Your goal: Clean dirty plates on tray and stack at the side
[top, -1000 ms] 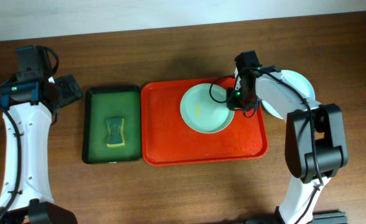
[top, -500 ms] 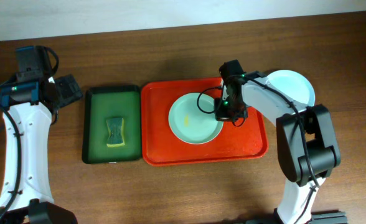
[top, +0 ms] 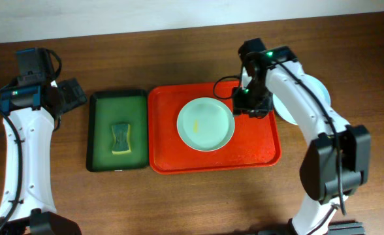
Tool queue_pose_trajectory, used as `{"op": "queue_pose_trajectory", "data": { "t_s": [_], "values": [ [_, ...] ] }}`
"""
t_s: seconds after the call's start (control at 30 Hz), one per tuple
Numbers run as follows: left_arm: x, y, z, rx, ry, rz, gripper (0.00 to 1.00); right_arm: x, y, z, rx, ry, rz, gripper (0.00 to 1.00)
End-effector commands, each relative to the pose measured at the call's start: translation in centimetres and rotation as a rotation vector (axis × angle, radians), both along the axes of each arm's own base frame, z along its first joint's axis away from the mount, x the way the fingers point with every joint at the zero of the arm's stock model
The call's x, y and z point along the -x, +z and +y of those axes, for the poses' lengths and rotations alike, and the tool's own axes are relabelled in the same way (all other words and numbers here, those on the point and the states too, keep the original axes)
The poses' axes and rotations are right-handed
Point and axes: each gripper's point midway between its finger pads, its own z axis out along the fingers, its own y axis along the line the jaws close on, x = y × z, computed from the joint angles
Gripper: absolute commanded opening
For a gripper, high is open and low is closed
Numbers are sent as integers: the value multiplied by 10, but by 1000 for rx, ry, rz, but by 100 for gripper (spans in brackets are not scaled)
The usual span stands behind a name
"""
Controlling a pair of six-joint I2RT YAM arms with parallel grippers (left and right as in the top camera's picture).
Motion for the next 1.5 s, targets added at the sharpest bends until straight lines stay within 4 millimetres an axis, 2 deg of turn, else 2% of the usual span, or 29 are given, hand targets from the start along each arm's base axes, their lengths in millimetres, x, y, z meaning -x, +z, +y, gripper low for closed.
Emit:
{"op": "queue_pose_trajectory", "data": {
  "t_s": [0.0,0.03,0.1,0.13,0.17,1.47],
  "values": [
    [0,6,3,-2,19,-17,99,2,26,-12,-10,-33,-46,52],
    [0,6,3,-2,19,-17,99,3,27,-14,-9,-39,-41,54],
    [0,6,3,-2,19,-17,99,3,26,-19,-6,-51,-35,78],
    [0,6,3,-2,19,-17,99,3,26,-21,3,-53,-35,84],
    [0,6,3,-2,19,-17,99,3,26,-21,3,-53,-35,98],
    [0,6,3,-2,19,-17,99,2,26,-20,2,-53,-41,98]
  ]
}}
